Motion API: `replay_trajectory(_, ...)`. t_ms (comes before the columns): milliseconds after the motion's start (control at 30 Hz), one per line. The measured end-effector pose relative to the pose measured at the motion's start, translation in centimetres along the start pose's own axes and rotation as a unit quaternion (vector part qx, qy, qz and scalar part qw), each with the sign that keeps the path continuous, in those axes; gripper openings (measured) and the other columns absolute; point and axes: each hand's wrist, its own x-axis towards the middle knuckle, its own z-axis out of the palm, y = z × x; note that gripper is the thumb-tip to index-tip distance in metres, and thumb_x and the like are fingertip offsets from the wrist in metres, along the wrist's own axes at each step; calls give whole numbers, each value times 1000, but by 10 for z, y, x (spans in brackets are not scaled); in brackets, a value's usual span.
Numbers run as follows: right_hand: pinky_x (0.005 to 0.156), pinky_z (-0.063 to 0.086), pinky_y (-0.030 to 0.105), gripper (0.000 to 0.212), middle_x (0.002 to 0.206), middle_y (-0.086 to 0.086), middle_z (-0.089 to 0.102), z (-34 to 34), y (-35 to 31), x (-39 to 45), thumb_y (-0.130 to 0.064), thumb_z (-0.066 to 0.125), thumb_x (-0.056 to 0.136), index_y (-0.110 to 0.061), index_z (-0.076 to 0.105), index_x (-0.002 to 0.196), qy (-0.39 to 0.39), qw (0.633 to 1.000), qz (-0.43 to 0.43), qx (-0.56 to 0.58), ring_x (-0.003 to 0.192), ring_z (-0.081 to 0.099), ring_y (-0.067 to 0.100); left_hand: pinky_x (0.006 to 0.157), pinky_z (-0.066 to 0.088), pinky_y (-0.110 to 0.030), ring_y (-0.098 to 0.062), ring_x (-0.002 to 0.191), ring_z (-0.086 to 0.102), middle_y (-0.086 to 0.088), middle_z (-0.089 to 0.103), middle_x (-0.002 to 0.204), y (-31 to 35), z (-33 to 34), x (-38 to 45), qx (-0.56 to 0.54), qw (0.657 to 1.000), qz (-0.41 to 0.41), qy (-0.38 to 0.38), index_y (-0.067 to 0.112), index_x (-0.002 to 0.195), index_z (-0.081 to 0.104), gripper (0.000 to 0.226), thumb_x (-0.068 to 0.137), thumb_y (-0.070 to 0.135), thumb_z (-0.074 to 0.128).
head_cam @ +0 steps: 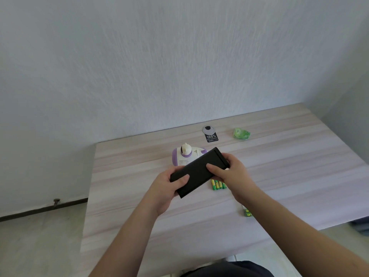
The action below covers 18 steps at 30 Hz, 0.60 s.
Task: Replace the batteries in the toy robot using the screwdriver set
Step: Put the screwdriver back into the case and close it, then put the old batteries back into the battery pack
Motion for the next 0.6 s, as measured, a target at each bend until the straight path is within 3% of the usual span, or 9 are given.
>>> replay_trajectory(367,71,58,25,20,104,12,68,2,14,-4,-12,67,89,-16,63,109,-40,999,11,-23,90,71,19,73,59,-32,-25,89,71,-17,70,104,-23,-6,4,-39,998,-25,40,1,108,64,28,82,5,74)
replay_trajectory(600,82,59,40,28,107,13,70,-7,28,-5,-16,69,88,-13,64,116,-31,999,24,-37,97,70,23,71,60,-35,-27,87,72,-15,72,99,-37,-7,9,30,998,-55,17,2,101,64,30,78,14,80)
